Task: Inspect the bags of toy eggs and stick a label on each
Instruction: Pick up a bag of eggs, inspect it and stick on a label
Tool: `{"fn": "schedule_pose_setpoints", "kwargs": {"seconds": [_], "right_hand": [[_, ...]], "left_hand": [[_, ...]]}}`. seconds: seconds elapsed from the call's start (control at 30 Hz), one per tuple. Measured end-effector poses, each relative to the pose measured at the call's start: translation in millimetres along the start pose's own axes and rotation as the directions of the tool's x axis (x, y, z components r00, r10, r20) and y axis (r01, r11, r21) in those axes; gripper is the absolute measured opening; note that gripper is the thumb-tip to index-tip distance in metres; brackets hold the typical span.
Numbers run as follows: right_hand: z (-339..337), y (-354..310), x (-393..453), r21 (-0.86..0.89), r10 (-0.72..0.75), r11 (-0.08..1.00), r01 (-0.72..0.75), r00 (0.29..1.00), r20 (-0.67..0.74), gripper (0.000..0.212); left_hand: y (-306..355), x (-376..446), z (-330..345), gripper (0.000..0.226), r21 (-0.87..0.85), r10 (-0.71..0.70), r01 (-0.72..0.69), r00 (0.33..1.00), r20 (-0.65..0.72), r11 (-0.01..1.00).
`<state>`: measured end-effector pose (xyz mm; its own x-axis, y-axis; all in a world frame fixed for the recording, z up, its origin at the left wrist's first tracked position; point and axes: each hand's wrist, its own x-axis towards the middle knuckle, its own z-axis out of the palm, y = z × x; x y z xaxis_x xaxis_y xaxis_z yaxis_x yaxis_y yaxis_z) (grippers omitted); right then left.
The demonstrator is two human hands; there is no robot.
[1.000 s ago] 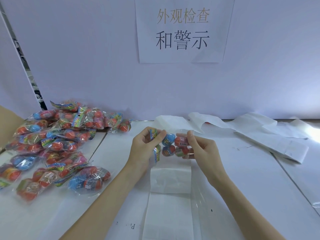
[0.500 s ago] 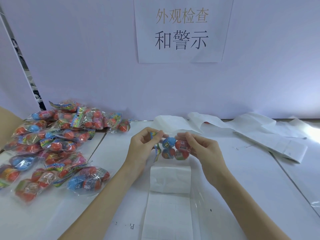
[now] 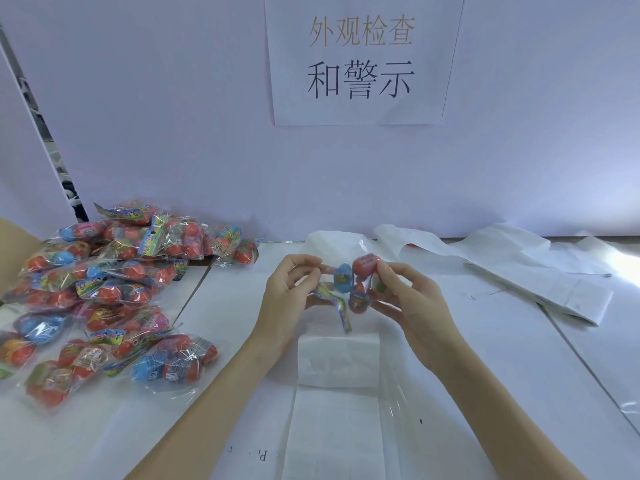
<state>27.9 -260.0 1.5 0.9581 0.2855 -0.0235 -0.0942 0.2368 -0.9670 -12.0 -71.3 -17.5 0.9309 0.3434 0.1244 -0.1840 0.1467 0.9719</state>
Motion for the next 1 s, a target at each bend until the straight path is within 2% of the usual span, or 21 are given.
{"fn": "schedule_pose_setpoints", "kwargs": {"seconds": [0.07,0.13,0.3,0.4,0.57,0.77,0.93,1.0], "right_hand": [[0.7,-0.3,-0.6,-0.096,-0.034,0.995,0.029,0.998,-0.051,0.025],[3.3,-0.9,-3.3,-0.155,-0.063,0.986,0.058,0.998,-0.028,0.022],[9.6,2.2,-7.7,-0.273,-0.122,0.953,0.129,0.992,0.045,0.024],[9.1,1.5,-8.4,-0.272,-0.092,0.957,0.104,0.994,0.055,0.035],[8.8,-1.3,-8.0,-0.257,-0.045,0.964,0.072,0.993,0.109,0.04],[4.6,-1.9,-4.3,-0.266,-0.081,0.959,0.102,0.993,0.09,0.027],[2.1,2.1,-2.6,-0.256,-0.1,0.961,0.104,0.995,0.027,0.03],[1.9,4.2,-1.7,-0.349,-0.138,0.927,0.139,0.99,0.028,0.029]], "left_hand": [[1.2,-0.9,1.7,0.013,0.11,0.032,-0.034,0.999,0.02,0.993],[2.4,-1.7,2.8,0.015,0.212,0.058,-0.066,0.997,0.045,0.975],[2.3,-4.5,4.2,0.004,0.293,0.077,-0.093,0.995,0.068,0.951],[3.7,-3.1,1.6,0.007,0.26,0.075,-0.085,0.996,0.047,0.962],[7.8,-4.6,2.3,0.007,0.217,0.141,-0.139,0.99,0.007,0.966],[8.3,-2.1,1.1,0.013,0.142,0.183,-0.167,0.977,-0.109,0.976],[7.3,-3.3,2.6,0.009,0.181,0.117,-0.119,0.993,0.022,0.976],[8.4,-5.2,3.5,0.022,0.18,0.109,-0.122,0.991,0.081,0.976]]}}
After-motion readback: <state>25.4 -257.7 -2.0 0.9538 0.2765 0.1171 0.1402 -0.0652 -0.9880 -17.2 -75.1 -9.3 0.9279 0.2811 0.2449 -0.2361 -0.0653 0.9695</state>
